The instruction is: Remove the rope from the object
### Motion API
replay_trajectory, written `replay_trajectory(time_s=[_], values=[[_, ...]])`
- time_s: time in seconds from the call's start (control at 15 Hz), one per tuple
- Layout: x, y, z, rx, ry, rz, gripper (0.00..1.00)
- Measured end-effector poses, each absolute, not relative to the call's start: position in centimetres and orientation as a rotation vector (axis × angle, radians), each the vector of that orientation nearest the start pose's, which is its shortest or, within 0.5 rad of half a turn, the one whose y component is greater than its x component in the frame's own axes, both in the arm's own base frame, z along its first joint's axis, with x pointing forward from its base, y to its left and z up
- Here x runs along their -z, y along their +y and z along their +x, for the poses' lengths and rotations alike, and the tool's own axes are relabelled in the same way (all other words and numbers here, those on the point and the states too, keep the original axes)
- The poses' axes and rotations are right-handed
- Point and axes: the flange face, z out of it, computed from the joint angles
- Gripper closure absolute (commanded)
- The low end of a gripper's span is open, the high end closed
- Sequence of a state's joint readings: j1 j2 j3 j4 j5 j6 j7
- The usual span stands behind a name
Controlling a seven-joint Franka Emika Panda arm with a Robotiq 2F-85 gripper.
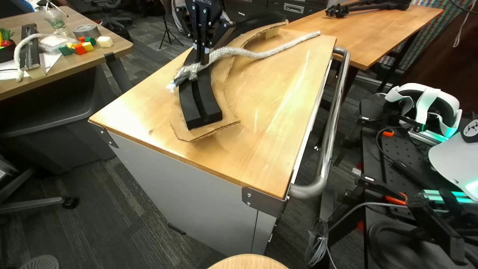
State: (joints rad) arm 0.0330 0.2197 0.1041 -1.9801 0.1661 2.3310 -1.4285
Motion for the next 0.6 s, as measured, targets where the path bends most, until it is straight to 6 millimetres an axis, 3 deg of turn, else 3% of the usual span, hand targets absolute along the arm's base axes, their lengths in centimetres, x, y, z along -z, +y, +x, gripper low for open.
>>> replay_trajectory(time_s=[0.2,0.6], values=[[-37.6,7.3,58.1,0.209,-2.039,-2.242,0.98],[-36.7,2.8,50.6,-0.189,-2.051,-1.955,0.98]])
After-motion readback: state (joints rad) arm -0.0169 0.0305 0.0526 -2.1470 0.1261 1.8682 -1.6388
